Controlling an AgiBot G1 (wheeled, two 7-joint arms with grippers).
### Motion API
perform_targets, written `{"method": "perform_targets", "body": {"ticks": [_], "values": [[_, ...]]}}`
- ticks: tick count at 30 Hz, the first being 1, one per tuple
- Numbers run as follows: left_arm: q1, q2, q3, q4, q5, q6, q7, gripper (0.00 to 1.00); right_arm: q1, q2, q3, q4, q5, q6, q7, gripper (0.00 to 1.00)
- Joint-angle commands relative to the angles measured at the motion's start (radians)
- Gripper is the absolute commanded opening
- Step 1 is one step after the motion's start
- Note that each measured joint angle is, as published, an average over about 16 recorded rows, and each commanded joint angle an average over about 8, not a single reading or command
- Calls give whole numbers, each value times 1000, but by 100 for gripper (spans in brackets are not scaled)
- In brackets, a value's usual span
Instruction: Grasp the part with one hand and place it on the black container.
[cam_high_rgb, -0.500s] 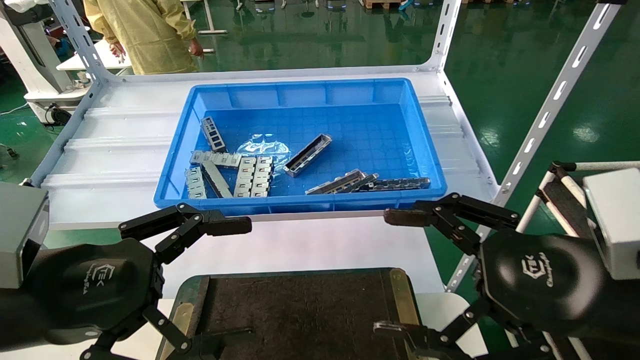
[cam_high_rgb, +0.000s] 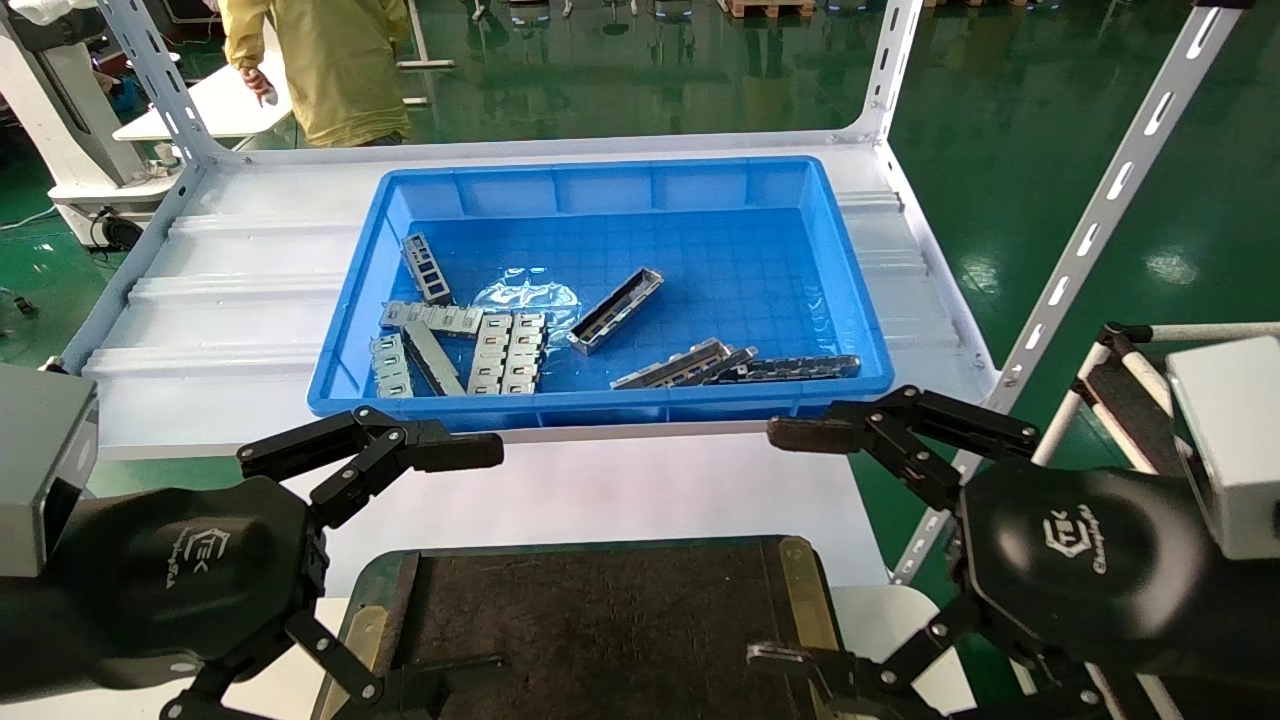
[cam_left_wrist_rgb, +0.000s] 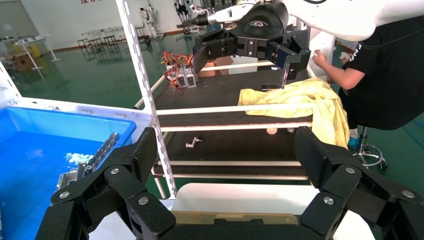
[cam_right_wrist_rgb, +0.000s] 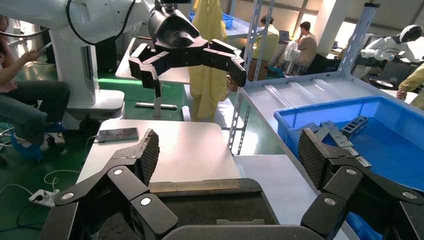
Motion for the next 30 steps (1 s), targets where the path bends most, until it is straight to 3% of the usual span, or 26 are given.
{"method": "perform_targets", "body": {"ticks": [1, 30], "values": [[0, 0, 0, 0, 0, 0, 0, 100, 0, 0, 0, 0, 0, 0, 0, 100], [0, 0, 0, 0, 0, 0, 0, 100, 0, 0, 0, 0, 0, 0, 0, 100]]}}
